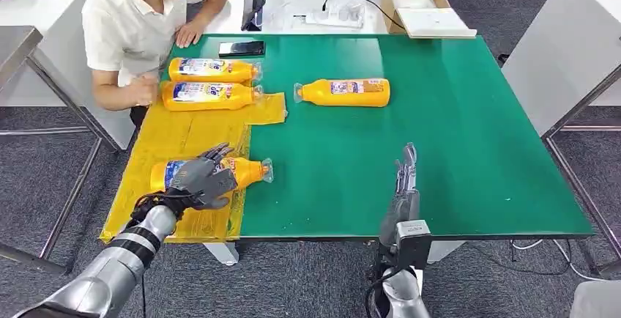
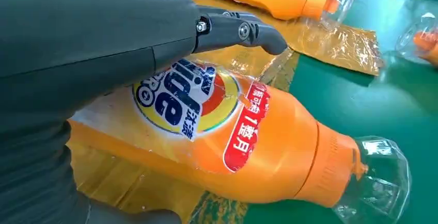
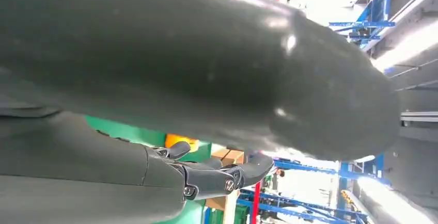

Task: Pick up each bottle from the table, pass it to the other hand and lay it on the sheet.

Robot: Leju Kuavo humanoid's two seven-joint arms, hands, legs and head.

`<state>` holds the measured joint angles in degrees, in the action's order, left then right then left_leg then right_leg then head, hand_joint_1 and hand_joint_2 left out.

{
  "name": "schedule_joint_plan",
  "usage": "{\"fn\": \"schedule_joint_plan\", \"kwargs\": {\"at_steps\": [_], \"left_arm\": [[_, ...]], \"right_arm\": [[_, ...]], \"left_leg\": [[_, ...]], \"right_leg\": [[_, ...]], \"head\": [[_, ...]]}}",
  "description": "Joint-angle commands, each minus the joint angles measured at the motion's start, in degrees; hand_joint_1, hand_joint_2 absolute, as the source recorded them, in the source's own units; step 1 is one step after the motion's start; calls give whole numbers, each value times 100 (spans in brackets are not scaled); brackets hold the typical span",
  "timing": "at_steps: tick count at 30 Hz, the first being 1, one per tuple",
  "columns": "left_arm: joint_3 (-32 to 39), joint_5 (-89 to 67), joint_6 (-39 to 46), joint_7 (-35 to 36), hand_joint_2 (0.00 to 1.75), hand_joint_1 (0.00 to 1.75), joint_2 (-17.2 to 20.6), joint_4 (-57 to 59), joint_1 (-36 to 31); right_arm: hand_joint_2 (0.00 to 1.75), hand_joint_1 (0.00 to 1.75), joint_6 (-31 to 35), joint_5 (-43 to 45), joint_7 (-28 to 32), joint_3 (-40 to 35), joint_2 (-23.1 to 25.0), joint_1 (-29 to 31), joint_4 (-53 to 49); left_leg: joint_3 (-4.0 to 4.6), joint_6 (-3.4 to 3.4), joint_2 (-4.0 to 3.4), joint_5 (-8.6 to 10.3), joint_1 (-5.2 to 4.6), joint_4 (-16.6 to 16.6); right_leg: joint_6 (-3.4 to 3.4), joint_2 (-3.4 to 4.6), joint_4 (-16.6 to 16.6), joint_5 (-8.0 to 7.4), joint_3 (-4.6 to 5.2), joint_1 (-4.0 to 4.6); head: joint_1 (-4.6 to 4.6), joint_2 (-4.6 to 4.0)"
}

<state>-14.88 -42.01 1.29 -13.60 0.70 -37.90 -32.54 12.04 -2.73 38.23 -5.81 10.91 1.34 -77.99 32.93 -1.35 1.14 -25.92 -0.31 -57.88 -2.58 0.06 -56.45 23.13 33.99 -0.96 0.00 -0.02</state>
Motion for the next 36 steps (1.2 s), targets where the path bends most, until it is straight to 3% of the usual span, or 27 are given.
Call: {"fn": "schedule_joint_plan", "kwargs": {"at_steps": [1, 2, 4, 8, 11, 14, 18, 24, 27, 28, 30, 31, 36], "left_arm": [[124, 986, 511, -719, 175, 0, -73, -1788, 965], [271, 1932, -12, -961, 175, 0, 31, -2656, 1458], [560, 2893, -211, -1153, 175, 0, 143, -3749, 2019], [972, 3818, -526, -1177, 175, 0, 301, -4405, 2222], [1157, 4030, -474, -1073, 175, 0, 180, -4361, 2153], [1046, 3855, -220, -1158, 175, 0, -20, -4473, 2228], [755, 3513, 747, -1607, 175, 0, -490, -5286, 2673], [93, 4285, 1179, -1822, 175, 0, -619, -6372, 3382], [-327, 4650, 1279, -1807, 175, 0, -656, -6376, 3764], [-341, 4658, 1466, -1979, 175, 0, -786, -6312, 3908], [-500, 4529, 1938, -2190, 175, 0, -881, -6087, 4101], [-614, 4607, 2055, -2344, 175, 0, -851, -6015, 4138], [-671, 4478, 2344, -2534, 175, 0, -827, -6043, 4108]], "right_arm": [[0, 0, 64, 38, 177, 8, -109, -34, 151], [0, 0, 29, 60, 177, 44, -126, -102, 137], [0, 0, 18, 55, 177, 68, -170, -181, 79], [0, 0, -55, 48, 177, 120, -180, -206, 14], [0, 0, -61, 11, 177, 115, -141, -205, 16], [0, 0, -16, 5, 177, 108, -132, -243, -20], [0, 0, 95, 15, 177, 163, -137, -301, -35], [0, 0, 270, -24, 177, 164, -162, -394, -135], [0, 0, 1148, -516, 177, -298, -614, -347, 62], [175, 0, 1601, -1027, 177, -496, -833, -236, 412], [175, 0, 1670, -1758, 177, -513, -1167, 104, 1253], [175, 0, 1787, -2768, -166, -524, -1417, 327, 1620], [175, 0, 1724, -3321, -169, -275, -1530, 746, 2127]], "left_leg": [[-6, 10, -17, -2, 8, 7], [-5, 8, -13, -2, 5, 6], [-5, 9, -24, -8, 6, 5], [13, 10, -53, -22, 11, -6], [36, 10, -42, -14, 8, -2], [46, 10, -24, -9, 9, -3], [45, 6, -15, -12, 10, -5], [40, 7, -20, -18, 6, -3], [51, 3, -12, -14, 2, -2], [30, 5, -23, -23, 6, 3], [23, 2, -30, -24, 4, 10], [38, -1, -22, -21, 2, 6], [49, -4, -18, -14, -4, 5]], "right_leg": [[11, 7, 12, -3, -6, 9], [8, 5, 9, -2, -5, 6], [10, 14, 9, 0, -1, 7], [10, 35, -1, 8, 23, 13], [7, 25, 0, 6, 48, 10], [6, 9, 1, 7, 54, 10], [2, 3, 3, 9, 48, 11], [4, 5, 6, 15, 41, 8], [1, 1, 9, 12, 51, 4], [3, 8, 19, 15, 31, 9], [1, 16, 28, 9, 26, 7], [-1, 10, 22, 7, 39, 5], [-5, 4, 21, 3, 49, -1]], "head": [[0, 2], [0, 2], [-2, 2], [0, 2], [-2, 0], [0, 0], [0, 2], [0, 2], [-2, 2], [0, 2], [-2, 0], [-2, 2], [-2, 2]]}}
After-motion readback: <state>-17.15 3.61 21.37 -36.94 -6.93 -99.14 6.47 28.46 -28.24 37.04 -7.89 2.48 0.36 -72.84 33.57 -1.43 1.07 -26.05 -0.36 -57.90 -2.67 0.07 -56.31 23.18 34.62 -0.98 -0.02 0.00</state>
